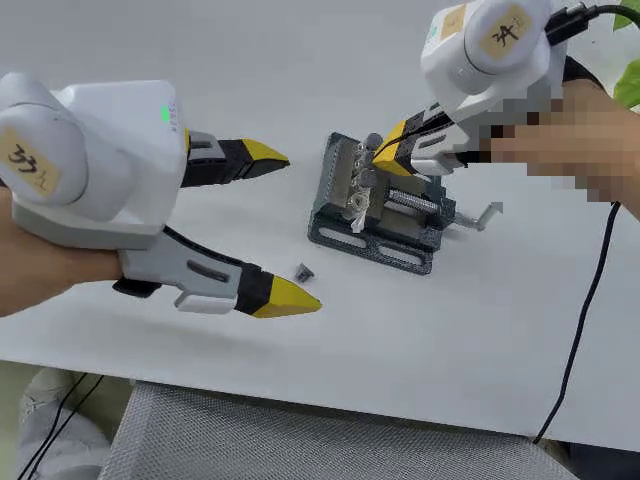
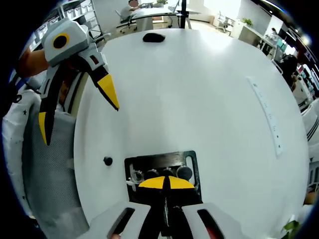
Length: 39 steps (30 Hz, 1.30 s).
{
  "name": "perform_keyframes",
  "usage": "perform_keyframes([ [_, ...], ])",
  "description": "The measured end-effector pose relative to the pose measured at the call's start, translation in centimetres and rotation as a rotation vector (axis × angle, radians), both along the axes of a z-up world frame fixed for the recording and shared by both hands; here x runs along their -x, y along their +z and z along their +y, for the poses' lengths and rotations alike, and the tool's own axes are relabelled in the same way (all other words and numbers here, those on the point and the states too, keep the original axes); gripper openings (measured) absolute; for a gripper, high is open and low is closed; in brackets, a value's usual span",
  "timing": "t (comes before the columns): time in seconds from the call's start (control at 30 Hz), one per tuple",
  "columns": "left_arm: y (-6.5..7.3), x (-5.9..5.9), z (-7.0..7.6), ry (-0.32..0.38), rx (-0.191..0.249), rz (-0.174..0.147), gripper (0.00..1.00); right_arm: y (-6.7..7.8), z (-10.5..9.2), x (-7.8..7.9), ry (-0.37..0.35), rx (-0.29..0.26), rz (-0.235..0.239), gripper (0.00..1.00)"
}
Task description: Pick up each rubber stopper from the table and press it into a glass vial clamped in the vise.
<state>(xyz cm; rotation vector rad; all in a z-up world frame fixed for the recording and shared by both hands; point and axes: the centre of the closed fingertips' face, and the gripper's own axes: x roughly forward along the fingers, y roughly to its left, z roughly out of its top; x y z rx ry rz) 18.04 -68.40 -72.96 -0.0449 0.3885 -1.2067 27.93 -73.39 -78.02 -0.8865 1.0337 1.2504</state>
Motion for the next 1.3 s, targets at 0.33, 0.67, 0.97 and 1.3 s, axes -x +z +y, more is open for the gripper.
perform_keyframes([
  [0.33, 0.03, -0.04, -0.29, -0.006, 0.002, 0.001, 0.77, -0.43, -0.25, -0.16, -0.014, 0.018, 0.008, 0.0],
  [0.67, -0.15, -0.01, -0.35, -0.007, -0.002, 0.005, 0.77, -0.39, -0.29, -0.11, -0.006, 0.027, 0.006, 0.0],
  [0.97, -0.15, -0.01, -0.2, -0.004, -0.007, 0.005, 0.77, -0.33, -0.27, 0.24, -0.031, 0.021, 0.022, 0.0],
  [1.3, -0.04, 0.02, -0.15, 0.001, -0.003, 0.005, 0.77, -0.01, -0.28, 0.02, -0.037, 0.001, 0.009, 0.0],
])
